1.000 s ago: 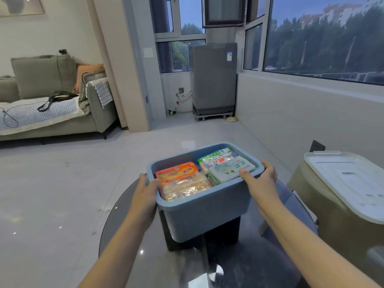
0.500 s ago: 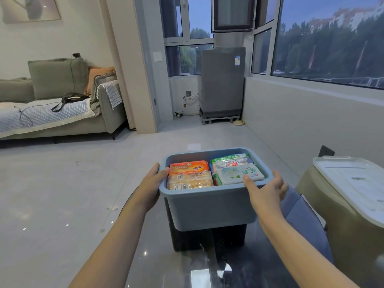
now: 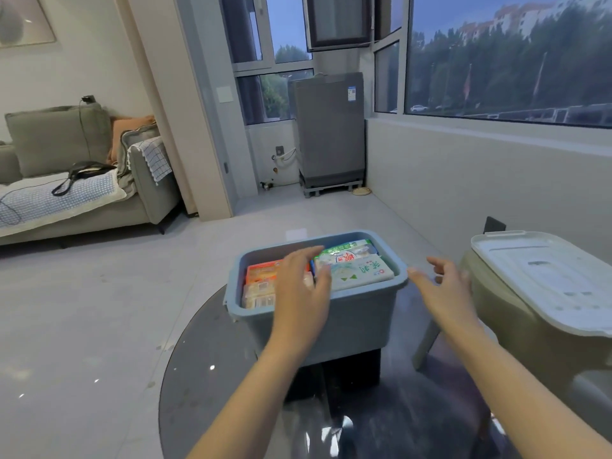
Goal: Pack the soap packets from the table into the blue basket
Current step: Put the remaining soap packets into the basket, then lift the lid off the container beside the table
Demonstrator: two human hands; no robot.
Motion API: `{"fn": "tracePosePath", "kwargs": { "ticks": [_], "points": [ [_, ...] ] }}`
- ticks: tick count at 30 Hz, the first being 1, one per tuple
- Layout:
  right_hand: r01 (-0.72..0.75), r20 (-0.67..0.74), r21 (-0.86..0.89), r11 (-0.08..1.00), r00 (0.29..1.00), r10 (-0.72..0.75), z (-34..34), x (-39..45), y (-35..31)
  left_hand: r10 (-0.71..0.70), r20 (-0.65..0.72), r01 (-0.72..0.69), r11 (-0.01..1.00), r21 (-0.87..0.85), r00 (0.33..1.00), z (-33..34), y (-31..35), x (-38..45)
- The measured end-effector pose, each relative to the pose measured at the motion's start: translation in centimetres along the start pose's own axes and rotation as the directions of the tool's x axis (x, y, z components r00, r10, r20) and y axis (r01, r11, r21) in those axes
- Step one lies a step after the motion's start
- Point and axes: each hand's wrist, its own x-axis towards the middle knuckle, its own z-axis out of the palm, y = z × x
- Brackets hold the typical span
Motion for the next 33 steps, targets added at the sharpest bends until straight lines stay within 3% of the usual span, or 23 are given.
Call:
{"fn": "tracePosePath", "kwargs": {
  "ticks": [4,9,12,15,18,24,29,33],
  "points": [
    [0.03,-0.057,-0.013,0.999,0.998,-0.03,-3.6,2.3,1.4,0.034,0.151,-0.006,0.982,-0.186,0.988,5.8,3.1,-0.6],
    [-0.018,-0.076,-0.216,0.976,0.997,0.002,-8.5,4.2,4.1,-0.013,0.388,0.158,0.926,-0.344,0.921,13.4,5.5,-1.8],
    [-0.096,-0.093,-0.374,0.922,0.993,0.066,-10.6,5.3,5.8,-0.071,0.491,0.267,0.901,-0.341,0.868,17.0,5.8,-2.5],
    [-0.157,-0.126,-0.593,0.79,0.987,0.102,-11.8,6.1,7.4,-0.141,0.543,0.345,0.891,-0.295,0.828,19.7,5.5,-2.8],
    [-0.185,-0.14,-0.697,0.693,0.983,0.121,-12.1,6.6,8.8,-0.183,0.572,0.379,0.893,-0.244,0.799,21.6,5.0,-3.2],
    [-0.21,-0.207,-0.738,0.641,0.975,0.08,-11.5,7.7,10.2,-0.213,0.587,0.418,0.876,-0.239,0.781,22.8,4.1,-3.9],
    [-0.211,-0.251,-0.715,0.666,0.967,0.037,-11.1,7.8,10.1,-0.194,0.583,0.428,0.855,-0.295,0.789,21.5,4.3,-3.4],
    [-0.15,-0.327,-0.598,0.788,0.943,-0.068,-11.9,7.2,8.1,-0.157,0.564,0.405,0.846,-0.347,0.811,20.1,5.4,-2.8]
  ]
}}
